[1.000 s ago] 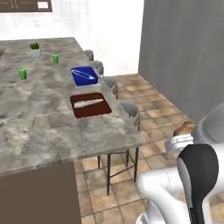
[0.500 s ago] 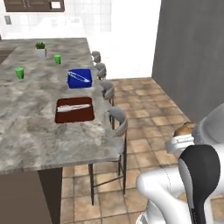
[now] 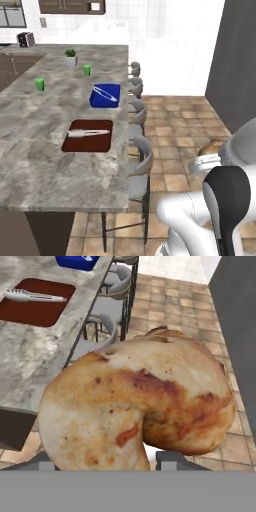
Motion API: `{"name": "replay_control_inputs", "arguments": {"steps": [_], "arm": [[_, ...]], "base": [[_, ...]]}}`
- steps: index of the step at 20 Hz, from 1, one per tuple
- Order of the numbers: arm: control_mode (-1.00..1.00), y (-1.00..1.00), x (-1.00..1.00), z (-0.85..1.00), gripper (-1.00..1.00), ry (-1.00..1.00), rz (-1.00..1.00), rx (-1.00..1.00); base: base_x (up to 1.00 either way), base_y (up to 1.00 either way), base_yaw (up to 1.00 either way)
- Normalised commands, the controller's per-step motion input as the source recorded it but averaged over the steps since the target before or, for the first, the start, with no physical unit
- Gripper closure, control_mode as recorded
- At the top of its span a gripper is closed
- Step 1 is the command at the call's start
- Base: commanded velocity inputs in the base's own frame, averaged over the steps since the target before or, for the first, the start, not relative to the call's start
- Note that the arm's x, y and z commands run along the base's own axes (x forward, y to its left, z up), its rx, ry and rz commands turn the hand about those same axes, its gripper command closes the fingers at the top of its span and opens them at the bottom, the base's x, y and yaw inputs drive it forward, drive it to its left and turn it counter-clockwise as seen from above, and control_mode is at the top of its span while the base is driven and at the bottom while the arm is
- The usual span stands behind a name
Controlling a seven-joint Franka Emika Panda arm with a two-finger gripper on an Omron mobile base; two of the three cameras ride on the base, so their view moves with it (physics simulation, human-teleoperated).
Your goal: Gather the onion and mushroom from the fridge and place them on a tray on the dining counter. Then gather the chicken drumstick and fish from the fridge and place them on the other tray.
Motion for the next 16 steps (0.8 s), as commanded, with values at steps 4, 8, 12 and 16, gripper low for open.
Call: {"name": "replay_control_inputs", "arguments": {"steps": [4, 8, 12, 16], "arm": [[1.00, 0.00, 0.00, 0.00, 1.00, 0.00, 0.00, 0.00], [1.00, 0.00, 0.00, 0.00, 1.00, 0.00, 0.00, 0.00], [1.00, 0.00, 0.00, 0.00, 1.00, 0.00, 0.00, 0.00], [1.00, 0.00, 0.00, 0.00, 1.00, 0.00, 0.00, 0.00]], "base": [[0.58, -0.63, 0.31], [0.57, -0.65, 0.30], [0.58, -0.65, 0.30], [0.58, -0.65, 0.30]]}}
